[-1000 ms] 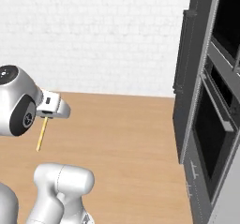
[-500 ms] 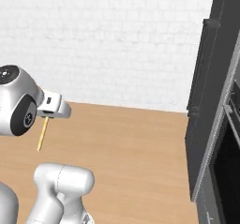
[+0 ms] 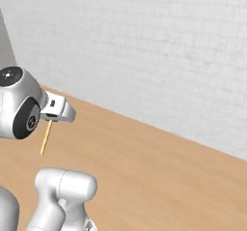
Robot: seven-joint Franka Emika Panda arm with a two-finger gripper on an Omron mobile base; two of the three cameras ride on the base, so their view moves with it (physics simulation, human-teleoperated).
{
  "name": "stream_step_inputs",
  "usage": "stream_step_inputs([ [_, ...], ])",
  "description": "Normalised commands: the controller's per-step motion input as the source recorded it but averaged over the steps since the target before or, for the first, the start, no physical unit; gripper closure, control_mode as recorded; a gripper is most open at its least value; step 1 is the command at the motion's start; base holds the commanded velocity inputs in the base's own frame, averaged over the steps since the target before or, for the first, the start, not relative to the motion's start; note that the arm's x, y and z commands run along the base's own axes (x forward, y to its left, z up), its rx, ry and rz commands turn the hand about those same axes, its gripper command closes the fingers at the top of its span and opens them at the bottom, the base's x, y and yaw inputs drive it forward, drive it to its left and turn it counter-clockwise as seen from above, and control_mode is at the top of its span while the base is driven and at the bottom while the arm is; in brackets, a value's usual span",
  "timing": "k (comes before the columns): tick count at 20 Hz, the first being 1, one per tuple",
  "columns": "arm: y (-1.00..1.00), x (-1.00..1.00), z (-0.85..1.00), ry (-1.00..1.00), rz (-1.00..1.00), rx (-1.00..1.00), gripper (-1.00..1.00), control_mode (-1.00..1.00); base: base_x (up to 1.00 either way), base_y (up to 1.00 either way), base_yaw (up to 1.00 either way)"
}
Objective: Take a straw from the drawer in front and place it inside the glass cup on the dining counter.
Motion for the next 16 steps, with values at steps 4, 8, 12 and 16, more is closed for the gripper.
stream_step_inputs([
  [4, 0.0, 0.0, 0.0, 0.0, 0.0, 0.0, 1.0, 1.0, 0.99, -0.04, 0.82],
  [8, 0.0, 0.0, 0.0, 0.0, 0.0, 0.0, 1.0, 1.0, 0.94, -0.08, 0.83],
  [12, 0.0, 0.0, 0.0, 0.0, 0.0, 0.0, 1.0, 1.0, 0.93, -0.09, 0.83],
  [16, 0.0, 0.0, 0.0, 0.0, 0.0, 0.0, 1.0, 1.0, 0.98, -0.11, 0.8],
])
